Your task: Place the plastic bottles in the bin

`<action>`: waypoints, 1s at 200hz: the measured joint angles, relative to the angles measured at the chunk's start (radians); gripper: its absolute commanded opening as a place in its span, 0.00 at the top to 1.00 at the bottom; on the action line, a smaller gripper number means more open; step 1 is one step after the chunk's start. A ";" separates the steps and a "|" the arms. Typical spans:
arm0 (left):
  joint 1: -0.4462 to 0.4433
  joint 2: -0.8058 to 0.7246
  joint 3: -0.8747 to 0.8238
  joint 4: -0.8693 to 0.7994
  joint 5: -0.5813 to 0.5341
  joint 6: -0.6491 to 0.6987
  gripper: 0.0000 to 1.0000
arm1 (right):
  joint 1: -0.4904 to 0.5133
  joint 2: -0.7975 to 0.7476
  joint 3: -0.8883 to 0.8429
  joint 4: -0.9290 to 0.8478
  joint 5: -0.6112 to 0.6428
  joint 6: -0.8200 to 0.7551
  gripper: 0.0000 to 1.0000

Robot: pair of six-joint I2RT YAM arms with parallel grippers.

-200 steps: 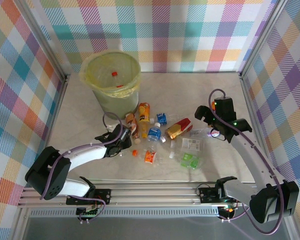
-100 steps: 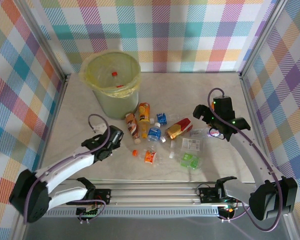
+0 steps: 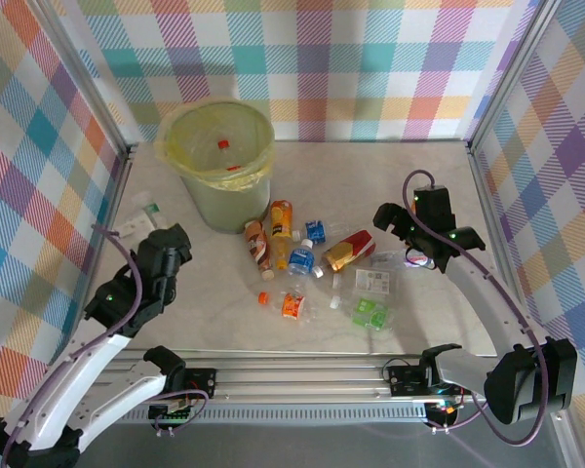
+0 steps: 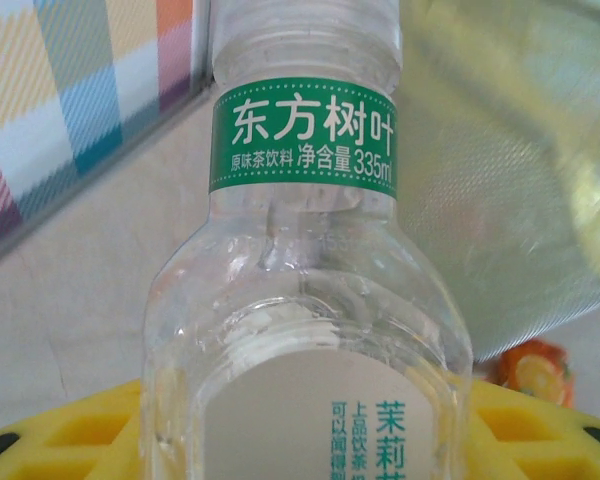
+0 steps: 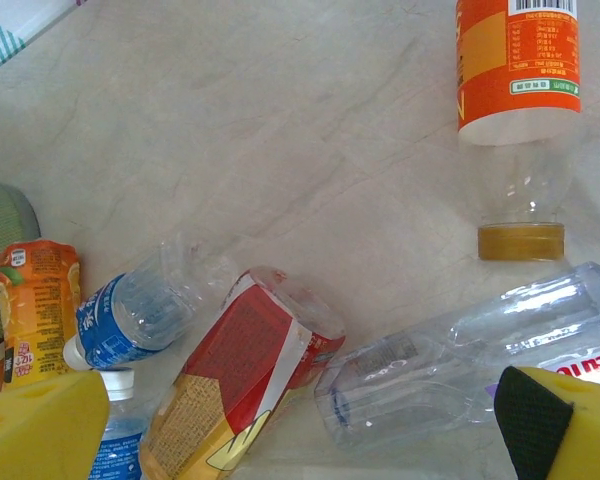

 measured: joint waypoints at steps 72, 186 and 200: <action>0.047 0.202 0.249 0.143 0.123 0.298 0.53 | 0.000 0.000 0.000 0.000 0.000 0.000 0.00; 0.246 0.678 0.830 0.170 0.556 0.569 0.53 | 0.000 -0.028 0.000 0.000 0.000 0.004 0.00; 0.273 0.743 0.890 0.150 0.602 0.590 0.53 | 0.000 -0.037 0.000 -0.003 0.001 0.004 0.00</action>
